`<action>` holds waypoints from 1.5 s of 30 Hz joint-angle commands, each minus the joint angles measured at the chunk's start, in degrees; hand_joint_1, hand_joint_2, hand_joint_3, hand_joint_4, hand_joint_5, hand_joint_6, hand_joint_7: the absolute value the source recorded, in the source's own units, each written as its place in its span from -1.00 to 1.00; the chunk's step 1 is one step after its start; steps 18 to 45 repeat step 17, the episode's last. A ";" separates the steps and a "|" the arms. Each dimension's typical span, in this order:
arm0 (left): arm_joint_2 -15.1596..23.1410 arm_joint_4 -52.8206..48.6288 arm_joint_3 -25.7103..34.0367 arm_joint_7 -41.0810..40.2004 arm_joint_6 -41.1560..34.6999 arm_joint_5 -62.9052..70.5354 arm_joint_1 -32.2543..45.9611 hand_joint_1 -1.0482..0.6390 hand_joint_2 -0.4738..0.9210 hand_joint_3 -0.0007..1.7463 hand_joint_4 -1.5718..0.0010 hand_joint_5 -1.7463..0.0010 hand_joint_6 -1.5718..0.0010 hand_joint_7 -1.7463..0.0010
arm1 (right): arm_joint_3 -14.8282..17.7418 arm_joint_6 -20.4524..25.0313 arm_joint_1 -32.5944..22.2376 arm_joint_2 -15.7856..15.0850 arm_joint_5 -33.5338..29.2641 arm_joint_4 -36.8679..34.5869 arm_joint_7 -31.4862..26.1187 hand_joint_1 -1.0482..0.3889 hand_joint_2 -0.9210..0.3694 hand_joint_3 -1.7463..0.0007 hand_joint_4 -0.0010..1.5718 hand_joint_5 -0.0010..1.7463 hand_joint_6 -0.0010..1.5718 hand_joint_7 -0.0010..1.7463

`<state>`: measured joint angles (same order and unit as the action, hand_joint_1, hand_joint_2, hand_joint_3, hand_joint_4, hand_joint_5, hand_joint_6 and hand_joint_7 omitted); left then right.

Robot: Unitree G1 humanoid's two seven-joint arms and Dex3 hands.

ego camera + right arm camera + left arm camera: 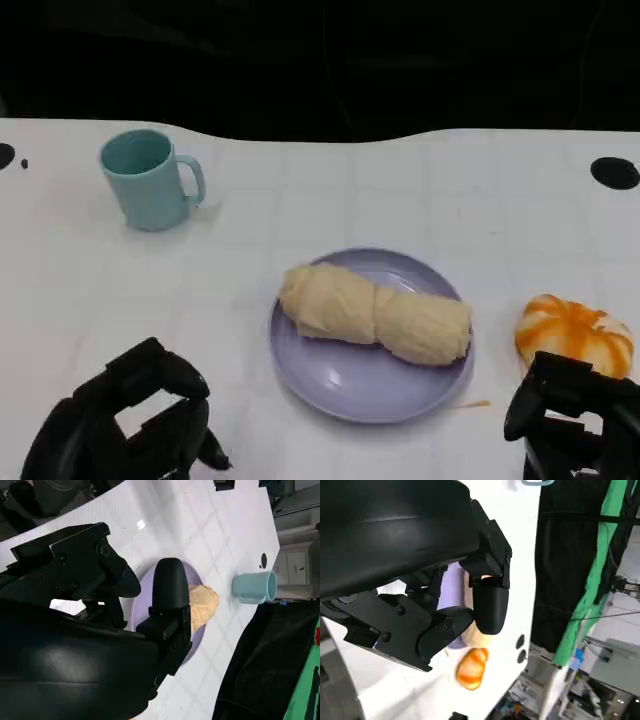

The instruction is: Grasp the towel on the left side of the plate with the left hand and place it into the plate.

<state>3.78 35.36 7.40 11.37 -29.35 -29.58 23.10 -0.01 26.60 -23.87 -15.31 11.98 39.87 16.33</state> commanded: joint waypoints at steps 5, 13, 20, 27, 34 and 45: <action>-0.61 -3.75 1.89 1.81 -0.27 -8.11 -2.49 0.01 0.63 0.21 0.04 -1.00 0.18 -0.91 | -0.93 0.47 0.33 -0.21 0.05 0.47 -0.22 0.52 -0.59 -0.34 -0.11 1.00 -0.36 0.96; -0.24 -4.69 3.16 0.79 -0.50 -11.68 -2.66 -0.01 0.71 0.09 0.04 -1.00 0.10 -0.82 | -1.17 2.45 0.22 -0.26 0.44 2.21 -0.90 0.52 -0.58 -0.36 -0.10 1.00 -0.36 0.96; -0.58 -3.65 2.92 -0.82 -0.24 -10.51 -1.65 0.01 0.72 0.09 0.04 -1.00 0.12 -0.83 | -1.42 2.12 0.14 -0.39 0.29 2.12 -0.81 0.52 -0.58 -0.35 -0.12 1.00 -0.37 0.95; -0.58 -3.65 2.92 -0.82 -0.24 -10.51 -1.65 0.01 0.72 0.09 0.04 -1.00 0.12 -0.83 | -1.42 2.12 0.14 -0.39 0.29 2.12 -0.81 0.52 -0.58 -0.35 -0.12 1.00 -0.37 0.95; -0.58 -3.65 2.92 -0.82 -0.24 -10.51 -1.65 0.01 0.72 0.09 0.04 -1.00 0.12 -0.83 | -1.42 2.12 0.14 -0.39 0.29 2.12 -0.81 0.52 -0.58 -0.35 -0.12 1.00 -0.37 0.95; -0.58 -3.65 2.92 -0.82 -0.24 -10.51 -1.65 0.01 0.72 0.09 0.04 -1.00 0.12 -0.83 | -1.42 2.12 0.14 -0.39 0.29 2.12 -0.81 0.52 -0.58 -0.35 -0.12 1.00 -0.37 0.95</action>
